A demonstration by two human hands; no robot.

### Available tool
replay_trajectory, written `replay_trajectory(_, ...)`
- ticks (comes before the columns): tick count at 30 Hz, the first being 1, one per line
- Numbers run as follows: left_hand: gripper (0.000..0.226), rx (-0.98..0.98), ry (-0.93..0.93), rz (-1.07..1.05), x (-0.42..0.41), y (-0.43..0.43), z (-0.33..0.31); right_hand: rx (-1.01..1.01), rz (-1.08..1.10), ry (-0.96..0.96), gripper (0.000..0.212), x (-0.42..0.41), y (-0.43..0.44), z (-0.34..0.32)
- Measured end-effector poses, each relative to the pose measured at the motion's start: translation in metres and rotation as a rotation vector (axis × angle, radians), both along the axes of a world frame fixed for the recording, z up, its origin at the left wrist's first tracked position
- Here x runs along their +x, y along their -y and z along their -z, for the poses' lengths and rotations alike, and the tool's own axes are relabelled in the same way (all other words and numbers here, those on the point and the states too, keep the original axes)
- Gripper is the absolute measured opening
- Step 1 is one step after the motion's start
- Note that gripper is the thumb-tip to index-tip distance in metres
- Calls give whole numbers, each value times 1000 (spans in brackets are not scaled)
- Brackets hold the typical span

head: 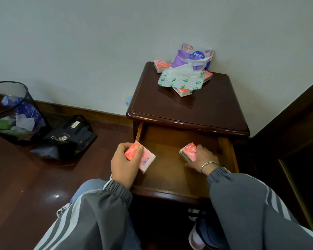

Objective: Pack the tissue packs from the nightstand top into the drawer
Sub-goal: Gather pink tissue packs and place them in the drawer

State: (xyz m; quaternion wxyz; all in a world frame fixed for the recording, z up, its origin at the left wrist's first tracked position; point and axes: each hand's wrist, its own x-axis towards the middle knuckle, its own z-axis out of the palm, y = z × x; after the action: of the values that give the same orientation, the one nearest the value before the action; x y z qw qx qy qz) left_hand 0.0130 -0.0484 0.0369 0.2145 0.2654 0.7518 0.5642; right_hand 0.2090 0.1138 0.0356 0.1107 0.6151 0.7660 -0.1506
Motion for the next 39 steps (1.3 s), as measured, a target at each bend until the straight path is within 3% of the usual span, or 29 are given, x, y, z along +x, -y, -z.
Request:
replay_trajectory(4,16,73,47,-112,-5,6,-5,-58,43,-96,68,-9,12,2)
replay_trajectory(11,24,123,132,-372,-32,19,-8,-281,-128,-208,83,-56,62,15)
replay_trajectory(14,24,100,169,-324,-36,21,-6,-393,-213,-110,94,-70,65,9)
replay_trajectory(17,25,71,212,-245,-39,18,-4,-413,-71,-215,88,-70,55,-3)
replay_trajectory(22,26,64,287,-213,-40,16,2,-434,8,-310,50,-63,46,-11)
replay_trajectory(26,21,71,288,-239,-39,16,5,-581,70,-516,21,-79,70,2)
replay_trajectory(34,19,35,266,-215,-35,17,6,-535,-97,-315,41,-93,78,-3)
replay_trajectory(39,21,32,257,-202,-35,17,8,-507,-88,-397,36,-81,75,-2)
